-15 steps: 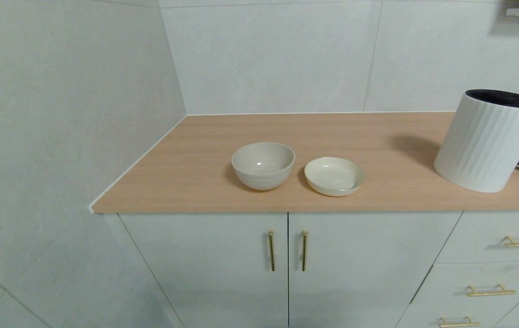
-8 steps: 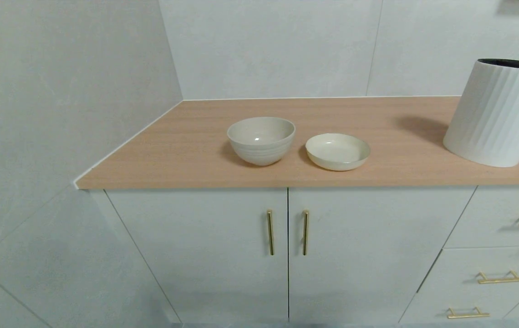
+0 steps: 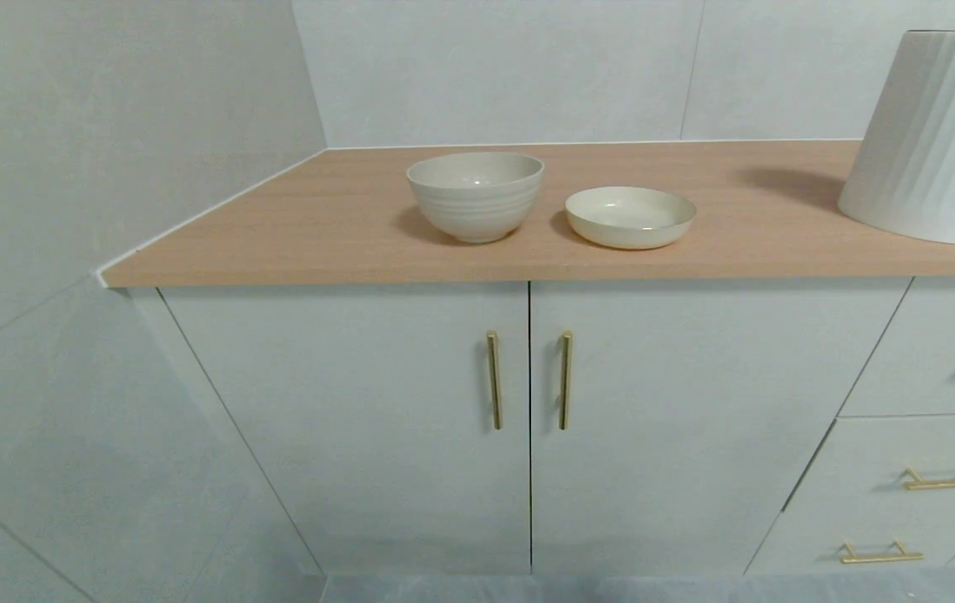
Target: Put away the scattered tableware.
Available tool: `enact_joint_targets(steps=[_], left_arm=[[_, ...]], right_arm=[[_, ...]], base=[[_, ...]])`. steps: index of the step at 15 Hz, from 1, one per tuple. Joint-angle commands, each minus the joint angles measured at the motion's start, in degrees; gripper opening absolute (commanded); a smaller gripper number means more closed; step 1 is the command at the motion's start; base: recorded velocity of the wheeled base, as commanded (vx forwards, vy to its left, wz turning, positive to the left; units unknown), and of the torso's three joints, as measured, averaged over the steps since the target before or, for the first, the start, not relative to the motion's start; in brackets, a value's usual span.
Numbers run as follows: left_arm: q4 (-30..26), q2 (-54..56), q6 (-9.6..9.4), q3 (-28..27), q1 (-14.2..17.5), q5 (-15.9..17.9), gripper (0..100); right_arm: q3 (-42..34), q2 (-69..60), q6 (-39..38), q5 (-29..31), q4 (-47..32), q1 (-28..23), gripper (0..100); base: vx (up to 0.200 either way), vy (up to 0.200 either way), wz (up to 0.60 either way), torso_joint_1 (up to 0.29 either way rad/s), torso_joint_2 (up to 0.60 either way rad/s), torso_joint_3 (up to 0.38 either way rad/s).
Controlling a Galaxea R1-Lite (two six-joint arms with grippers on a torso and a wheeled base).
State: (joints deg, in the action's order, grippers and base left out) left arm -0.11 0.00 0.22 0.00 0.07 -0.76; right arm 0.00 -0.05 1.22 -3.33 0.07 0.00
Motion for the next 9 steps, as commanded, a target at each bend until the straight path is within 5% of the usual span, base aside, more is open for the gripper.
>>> enact_joint_targets(steps=[1,9], left_arm=[[0.02,0.0,0.04,0.0,0.01,-0.04,100],[0.02,0.0,0.04,0.0,0.01,-0.04,100]], right_arm=[[0.0,0.05,0.01,-0.01,0.01,0.0,100],[0.0,0.05,-0.08,-0.01,0.01,0.0,100]], base=[[0.0,0.0,0.0,-0.041,0.35,0.276],[0.0,0.0,0.0,-0.011,0.05,0.038]])
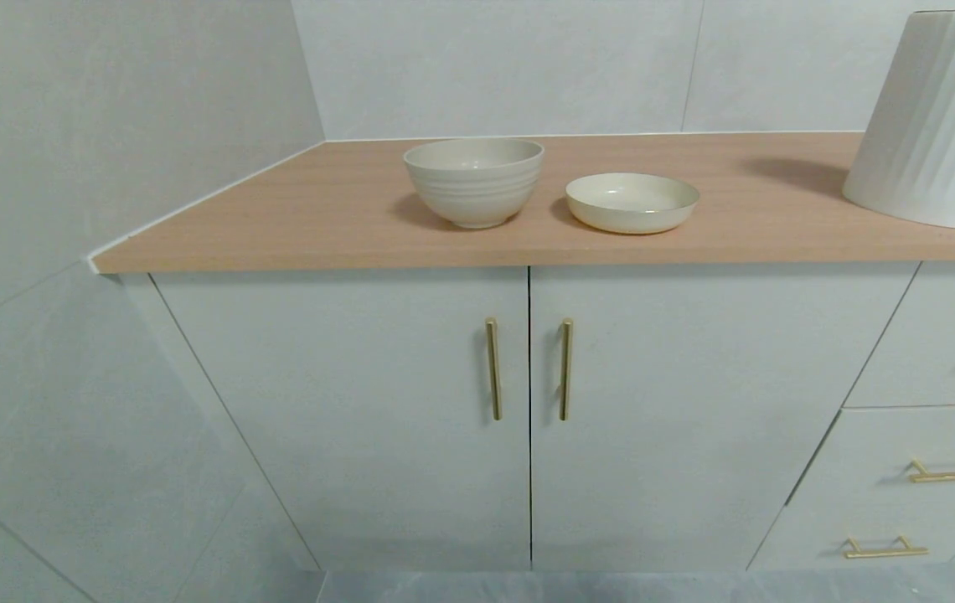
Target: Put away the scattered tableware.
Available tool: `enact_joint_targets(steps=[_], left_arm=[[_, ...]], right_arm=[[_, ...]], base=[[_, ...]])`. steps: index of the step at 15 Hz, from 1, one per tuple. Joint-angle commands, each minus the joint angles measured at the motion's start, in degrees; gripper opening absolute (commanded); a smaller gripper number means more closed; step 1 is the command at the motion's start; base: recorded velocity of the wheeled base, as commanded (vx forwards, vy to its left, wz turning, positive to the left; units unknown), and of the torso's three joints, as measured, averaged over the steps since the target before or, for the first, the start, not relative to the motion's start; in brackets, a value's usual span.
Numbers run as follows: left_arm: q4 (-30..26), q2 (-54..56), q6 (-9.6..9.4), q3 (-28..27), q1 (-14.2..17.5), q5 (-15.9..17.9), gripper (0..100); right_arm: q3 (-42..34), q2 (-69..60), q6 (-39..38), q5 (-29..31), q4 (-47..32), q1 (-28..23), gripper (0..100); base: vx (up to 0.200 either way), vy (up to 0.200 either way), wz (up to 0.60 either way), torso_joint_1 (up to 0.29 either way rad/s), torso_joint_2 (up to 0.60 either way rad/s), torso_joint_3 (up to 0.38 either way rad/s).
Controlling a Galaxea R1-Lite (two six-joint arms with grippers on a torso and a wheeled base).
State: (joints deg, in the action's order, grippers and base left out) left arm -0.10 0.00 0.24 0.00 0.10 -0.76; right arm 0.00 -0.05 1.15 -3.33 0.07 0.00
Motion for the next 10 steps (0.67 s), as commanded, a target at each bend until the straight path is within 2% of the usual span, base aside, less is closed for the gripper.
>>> enact_joint_targets(steps=[1,5,7,10], left_arm=[[0.01,0.0,0.02,0.0,-0.01,-0.04,100],[0.01,0.0,-1.03,0.0,-0.01,-0.04,100],[0.01,0.0,-0.95,0.0,-0.01,-0.04,100],[0.01,0.0,-0.86,0.0,-0.01,-0.04,100]], right_arm=[[0.0,0.05,0.0,-0.01,0.01,0.0,100],[0.35,0.05,0.52,-0.01,0.1,0.0,100],[9.4,2.33,-2.2,-0.8,-1.13,0.79,100],[10.72,9.28,-0.97,-5.9,-2.18,3.96,100]], base=[[0.0,0.0,0.0,0.0,0.0,0.0],[0.0,0.0,0.0,0.0,0.0,0.0],[0.0,0.0,0.0,0.0,0.0,0.0],[0.0,0.0,0.0,0.0,0.0,0.0]])
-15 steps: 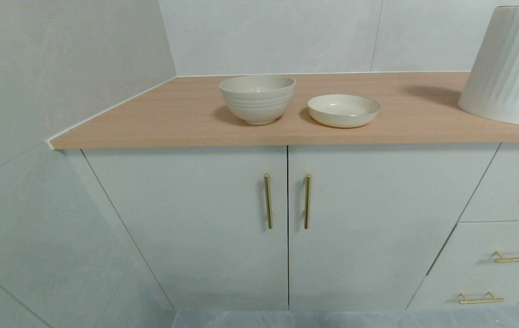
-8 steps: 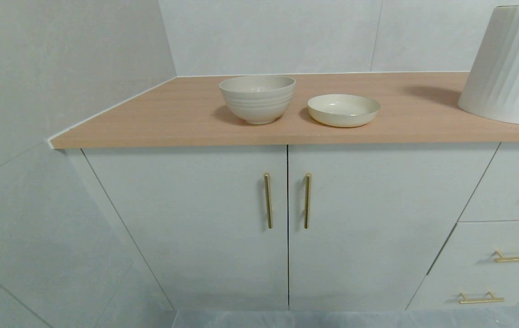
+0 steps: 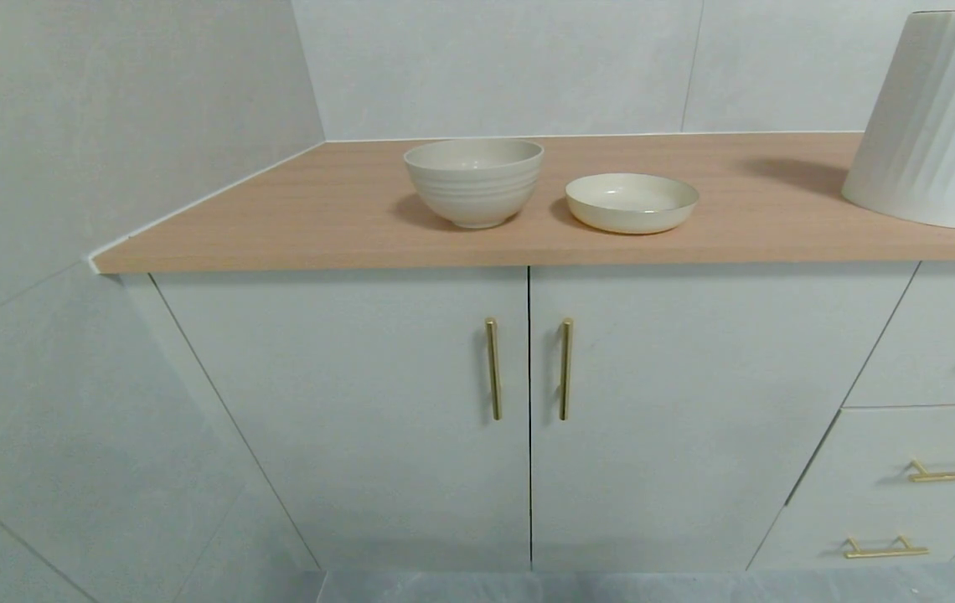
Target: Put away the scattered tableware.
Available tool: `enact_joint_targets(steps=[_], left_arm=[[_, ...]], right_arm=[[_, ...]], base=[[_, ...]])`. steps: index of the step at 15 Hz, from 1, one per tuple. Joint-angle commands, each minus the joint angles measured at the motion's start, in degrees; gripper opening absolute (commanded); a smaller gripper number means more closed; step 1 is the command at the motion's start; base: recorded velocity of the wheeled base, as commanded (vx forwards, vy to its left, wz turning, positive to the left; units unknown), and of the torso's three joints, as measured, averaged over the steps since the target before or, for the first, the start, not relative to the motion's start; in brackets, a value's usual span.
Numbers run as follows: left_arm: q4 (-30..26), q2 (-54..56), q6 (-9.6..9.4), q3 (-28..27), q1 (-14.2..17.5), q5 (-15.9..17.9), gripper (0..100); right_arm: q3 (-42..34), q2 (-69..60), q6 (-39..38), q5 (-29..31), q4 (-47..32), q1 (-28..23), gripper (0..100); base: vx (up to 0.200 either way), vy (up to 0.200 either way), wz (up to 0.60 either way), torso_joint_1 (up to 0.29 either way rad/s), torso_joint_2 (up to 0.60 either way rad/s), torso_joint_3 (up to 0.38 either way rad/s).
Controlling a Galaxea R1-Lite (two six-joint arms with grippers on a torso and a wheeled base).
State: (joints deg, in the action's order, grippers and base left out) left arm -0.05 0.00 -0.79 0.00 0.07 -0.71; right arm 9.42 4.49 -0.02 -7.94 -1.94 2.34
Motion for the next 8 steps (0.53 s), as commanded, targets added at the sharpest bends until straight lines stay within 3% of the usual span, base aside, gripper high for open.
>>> enact_joint_targets(steps=[1,4,8], left_arm=[[0.05,0.0,-0.09,0.0,0.01,0.0,100],[0.05,0.0,-0.26,0.0,0.01,0.0,100],[0.05,0.0,-0.35,0.0,0.01,0.0,100]], right_arm=[[2.53,11.95,0.2,-4.98,0.09,2.84,100],[8.33,29.7,0.46,-7.01,0.27,5.57,100],[17.73,50.09,-0.15,-6.83,4.58,17.79,100]], base=[[0.0,0.0,0.0,0.0,0.0,0.0],[0.0,0.0,0.0,0.0,0.0,0.0],[0.0,0.0,0.0,0.0,0.0,0.0]])
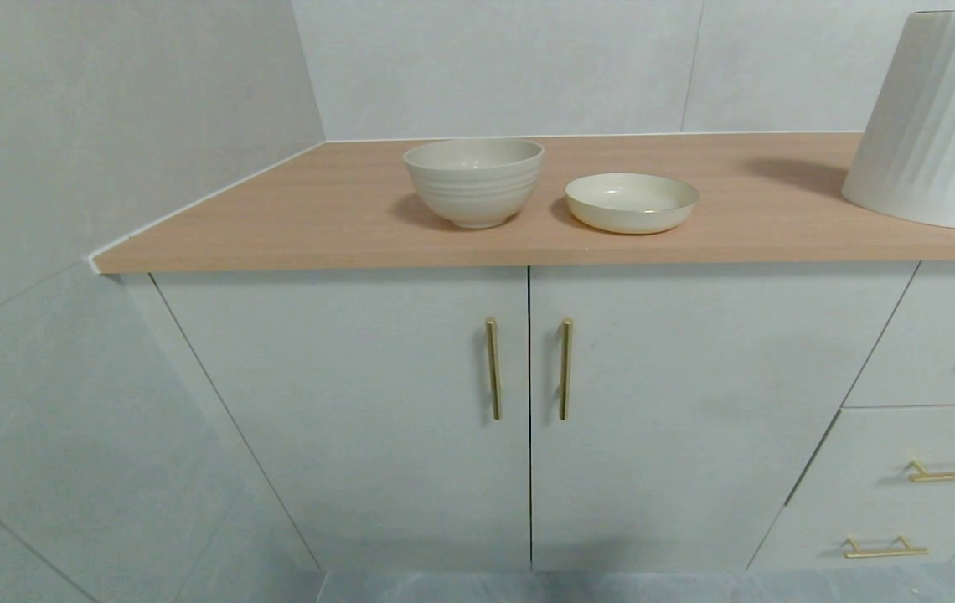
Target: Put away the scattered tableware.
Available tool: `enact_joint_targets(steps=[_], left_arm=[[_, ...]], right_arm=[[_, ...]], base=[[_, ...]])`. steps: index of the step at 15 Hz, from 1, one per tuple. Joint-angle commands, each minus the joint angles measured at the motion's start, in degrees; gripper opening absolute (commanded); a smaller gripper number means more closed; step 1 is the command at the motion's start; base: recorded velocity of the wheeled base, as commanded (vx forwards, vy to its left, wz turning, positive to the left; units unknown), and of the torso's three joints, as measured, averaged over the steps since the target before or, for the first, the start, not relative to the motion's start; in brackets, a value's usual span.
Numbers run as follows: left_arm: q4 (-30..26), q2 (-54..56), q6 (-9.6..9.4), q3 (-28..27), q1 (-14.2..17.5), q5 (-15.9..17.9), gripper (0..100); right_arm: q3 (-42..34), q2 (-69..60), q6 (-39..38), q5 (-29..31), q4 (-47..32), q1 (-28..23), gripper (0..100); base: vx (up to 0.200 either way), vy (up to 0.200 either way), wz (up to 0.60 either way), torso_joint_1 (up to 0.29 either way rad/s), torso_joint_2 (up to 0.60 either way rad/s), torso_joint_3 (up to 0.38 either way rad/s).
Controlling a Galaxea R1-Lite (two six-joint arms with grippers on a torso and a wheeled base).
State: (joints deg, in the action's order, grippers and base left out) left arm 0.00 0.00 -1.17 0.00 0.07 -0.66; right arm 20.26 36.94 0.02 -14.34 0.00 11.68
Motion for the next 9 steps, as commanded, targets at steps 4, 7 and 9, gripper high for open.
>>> enact_joint_targets(steps=[4,7,9], left_arm=[[0.0,0.0,0.03,0.0,0.01,-0.04,100],[0.0,0.0,0.03,0.0,0.01,-0.04,100],[0.0,0.0,0.12,0.0,0.01,-0.04,100]], right_arm=[[14.02,41.9,-1.43,-0.52,19.16,15.92,100],[19.29,53.5,-1.52,-0.52,24.43,17.5,100],[24.3,58.69,-3.72,-0.61,25.49,18.47,100]], base=[[0.0,0.0,0.0,0.0,0.0,0.0],[0.0,0.0,0.0,0.0,0.0,0.0],[0.0,0.0,0.0,0.0,0.0,0.0]])
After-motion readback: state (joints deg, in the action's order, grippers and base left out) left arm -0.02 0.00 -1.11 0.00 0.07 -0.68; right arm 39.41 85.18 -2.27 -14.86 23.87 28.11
